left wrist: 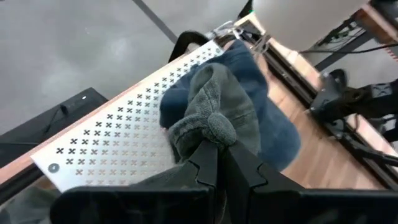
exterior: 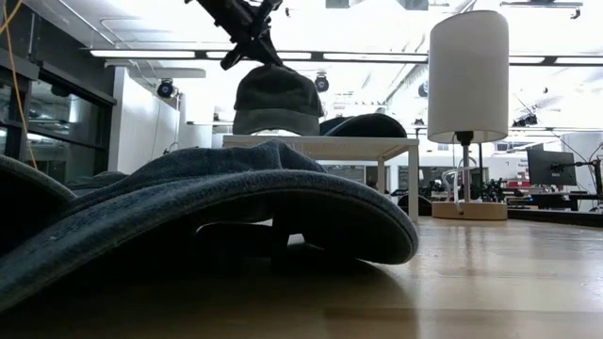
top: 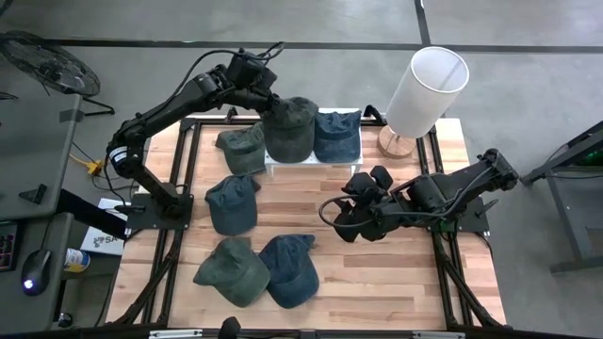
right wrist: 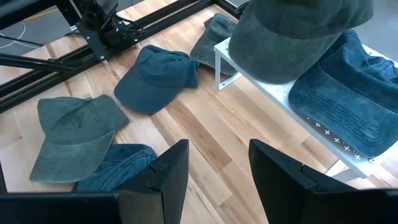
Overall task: Pick & Place hat
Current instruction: Put the dark green cap on the shelf
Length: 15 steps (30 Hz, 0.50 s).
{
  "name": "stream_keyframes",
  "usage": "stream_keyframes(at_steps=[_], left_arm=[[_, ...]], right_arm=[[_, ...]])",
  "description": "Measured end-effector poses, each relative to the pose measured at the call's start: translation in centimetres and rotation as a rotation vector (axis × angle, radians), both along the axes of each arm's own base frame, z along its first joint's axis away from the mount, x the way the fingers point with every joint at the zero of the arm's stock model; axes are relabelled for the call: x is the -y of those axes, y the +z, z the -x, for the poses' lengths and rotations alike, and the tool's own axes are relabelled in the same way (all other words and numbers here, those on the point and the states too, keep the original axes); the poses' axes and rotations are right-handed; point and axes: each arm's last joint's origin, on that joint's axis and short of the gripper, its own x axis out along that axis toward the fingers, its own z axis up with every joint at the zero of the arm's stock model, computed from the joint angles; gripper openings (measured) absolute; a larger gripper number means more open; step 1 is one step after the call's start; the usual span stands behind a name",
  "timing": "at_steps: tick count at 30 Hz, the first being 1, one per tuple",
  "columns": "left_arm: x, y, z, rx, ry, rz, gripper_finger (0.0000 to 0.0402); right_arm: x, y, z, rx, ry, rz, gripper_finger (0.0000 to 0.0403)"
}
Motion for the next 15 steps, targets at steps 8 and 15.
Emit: stream_keyframes(at_steps=[8, 15], left_arm=[[-0.56, -0.41, -0.34, -0.017, -0.004, -0.040, 0.0004], [-0.76, -0.44, -0.57, -0.012, -0.006, -0.066, 0.0004]], right_arm=[[0.01, 0.00, 0.00, 0.002, -0.003, 0.001, 0.0161], [0.08, 0.00, 0.05, 0.011, -0.028, 0.003, 0.0161]])
